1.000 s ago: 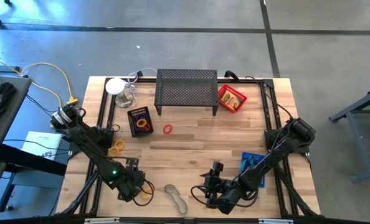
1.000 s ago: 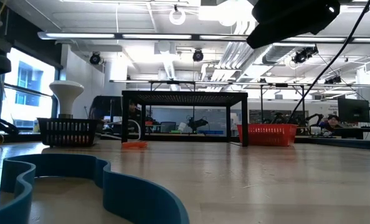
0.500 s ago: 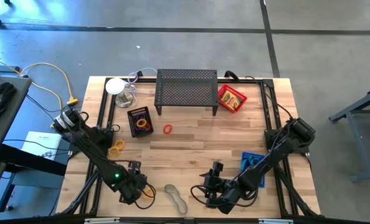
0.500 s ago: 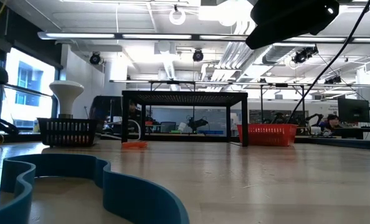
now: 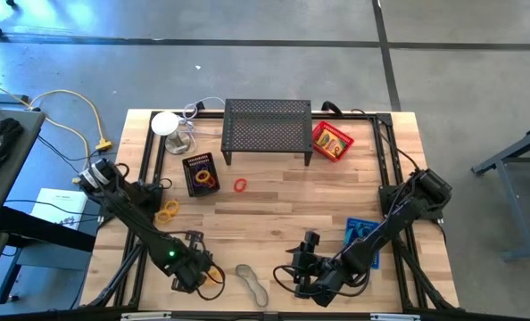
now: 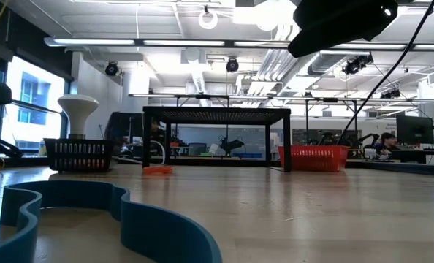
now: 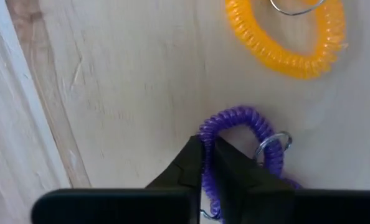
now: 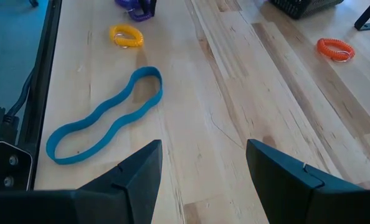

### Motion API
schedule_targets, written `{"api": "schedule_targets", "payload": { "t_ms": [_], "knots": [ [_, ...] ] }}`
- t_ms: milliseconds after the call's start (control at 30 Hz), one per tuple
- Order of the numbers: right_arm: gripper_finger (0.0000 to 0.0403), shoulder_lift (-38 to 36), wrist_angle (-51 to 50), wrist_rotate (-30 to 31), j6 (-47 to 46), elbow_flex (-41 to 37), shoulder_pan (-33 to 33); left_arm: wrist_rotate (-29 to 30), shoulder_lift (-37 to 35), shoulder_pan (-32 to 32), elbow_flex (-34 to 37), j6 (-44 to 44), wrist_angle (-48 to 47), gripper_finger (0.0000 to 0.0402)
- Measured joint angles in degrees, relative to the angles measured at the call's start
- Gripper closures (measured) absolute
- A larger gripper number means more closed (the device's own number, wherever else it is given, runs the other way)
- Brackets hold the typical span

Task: Pick & Place Office Desk Supplies
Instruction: Put the purple spring keychain into the black basket

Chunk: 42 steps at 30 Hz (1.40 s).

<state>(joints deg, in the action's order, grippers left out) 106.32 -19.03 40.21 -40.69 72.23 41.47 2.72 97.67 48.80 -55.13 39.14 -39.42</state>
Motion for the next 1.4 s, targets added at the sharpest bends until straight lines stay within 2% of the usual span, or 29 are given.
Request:
{"api": "schedule_targets", "payload": {
  "t_ms": [67,133,300,400,533,667,967,1167,1300,1400],
  "knots": [
    [0.0182,0.0,0.0,0.1,0.0,0.0,0.0,0.0,-0.1,0.0,-2.1,-2.1,-2.6,0.0391],
    [0.0182,0.0,0.0,0.4,0.0,0.0,0.0,-0.2,-0.5,-0.1,-4.9,-4.8,-9.1,0.0393],
    [0.0182,0.0,0.0,0.4,0.1,0.0,-0.3,7.8,-3.3,-0.8,-13.8,-6.6,-27.6,0.0395],
    [0.0182,0.0,0.1,0.4,0.2,0.0,-0.8,12.2,-5.5,-2.2,-17.3,-10.3,-31.9,0.0396],
    [0.0182,0.0,0.2,0.4,0.2,0.0,-1.7,16.1,-8.6,-6.4,-17.6,-17.3,-38.2,0.0396],
    [0.0182,0.0,0.7,0.3,0.2,0.0,-2.3,20.5,-10.2,-14.1,-17.6,-20.8,-46.8,0.0396],
    [0.0182,0.0,0.9,0.1,0.2,0.0,-2.6,19.7,-13.8,-37.1,-15.0,-36.0,-41.0,0.0397],
    [0.0182,0.0,1.1,0.1,0.2,0.0,-2.6,12.5,-21.7,-50.0,-3.7,-42.2,-28.5,0.0397],
    [0.0182,0.0,1.0,0.1,0.2,0.0,-2.6,12.3,-25.9,-55.8,4.5,-43.9,-21.1,0.0397],
    [0.0182,0.0,1.6,0.1,0.1,-0.7,-2.6,11.8,-26.5,-58.7,7.4,-44.0,-18.2,0.0393]
  ]
}}
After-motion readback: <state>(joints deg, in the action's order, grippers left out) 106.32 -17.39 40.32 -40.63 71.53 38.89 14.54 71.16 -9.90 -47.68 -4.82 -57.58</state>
